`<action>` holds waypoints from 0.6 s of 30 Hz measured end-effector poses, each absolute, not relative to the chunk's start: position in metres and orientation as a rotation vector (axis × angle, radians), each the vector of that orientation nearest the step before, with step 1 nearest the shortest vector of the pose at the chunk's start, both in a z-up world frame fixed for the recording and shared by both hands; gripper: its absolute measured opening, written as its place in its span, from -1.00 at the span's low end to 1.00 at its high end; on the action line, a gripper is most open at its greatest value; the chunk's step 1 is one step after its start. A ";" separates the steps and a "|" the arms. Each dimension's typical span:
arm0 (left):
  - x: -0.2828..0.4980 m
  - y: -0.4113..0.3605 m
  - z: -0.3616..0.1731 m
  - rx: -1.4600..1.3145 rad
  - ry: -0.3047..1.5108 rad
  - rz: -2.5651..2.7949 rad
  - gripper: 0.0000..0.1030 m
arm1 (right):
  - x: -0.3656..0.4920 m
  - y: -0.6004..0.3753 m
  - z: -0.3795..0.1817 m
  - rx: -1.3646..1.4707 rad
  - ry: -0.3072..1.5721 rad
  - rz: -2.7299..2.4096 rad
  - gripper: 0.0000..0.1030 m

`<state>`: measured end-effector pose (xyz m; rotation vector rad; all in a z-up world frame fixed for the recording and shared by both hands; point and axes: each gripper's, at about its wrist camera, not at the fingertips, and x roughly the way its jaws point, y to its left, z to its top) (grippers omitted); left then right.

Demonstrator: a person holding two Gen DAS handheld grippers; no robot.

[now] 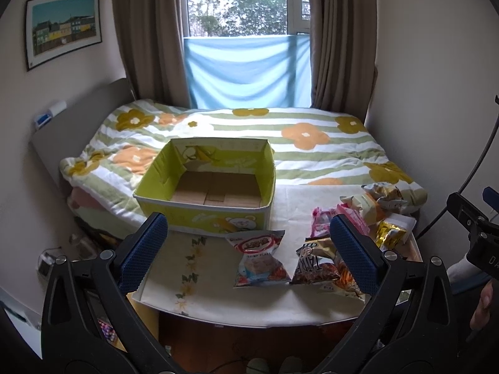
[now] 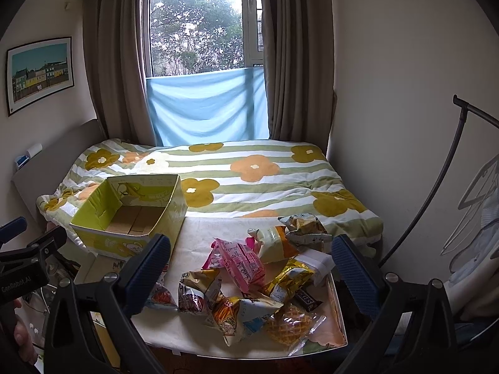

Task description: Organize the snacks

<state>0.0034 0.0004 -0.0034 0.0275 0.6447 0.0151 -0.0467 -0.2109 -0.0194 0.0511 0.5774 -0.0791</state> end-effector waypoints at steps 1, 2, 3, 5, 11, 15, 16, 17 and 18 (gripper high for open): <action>0.004 0.000 -0.004 0.028 0.646 0.015 0.99 | -0.047 -0.211 -0.019 0.051 0.577 -0.079 1.00; 0.004 0.000 -0.003 0.029 0.647 0.016 0.99 | -0.047 -0.211 -0.020 0.052 0.577 -0.078 1.00; 0.004 -0.001 -0.003 0.032 0.646 0.016 0.99 | -0.048 -0.210 -0.020 0.050 0.577 -0.075 1.00; 0.004 0.001 -0.003 0.031 0.644 0.016 0.99 | -0.049 -0.209 -0.021 0.048 0.578 -0.072 1.00; 0.003 0.000 -0.003 0.028 0.643 0.020 0.99 | -0.050 -0.208 -0.021 0.045 0.582 -0.066 1.00; 0.004 0.000 -0.001 0.030 0.641 0.027 0.99 | -0.050 -0.207 -0.019 0.043 0.583 -0.065 1.00; 0.004 -0.001 -0.001 0.030 0.640 0.026 1.00 | -0.050 -0.207 -0.019 0.043 0.583 -0.066 1.00; 0.004 0.000 0.000 0.031 0.640 0.027 0.99 | -0.050 -0.207 -0.019 0.044 0.584 -0.066 1.00; 0.004 0.000 0.000 0.035 0.638 0.028 0.99 | -0.050 -0.207 -0.019 0.045 0.585 -0.064 1.00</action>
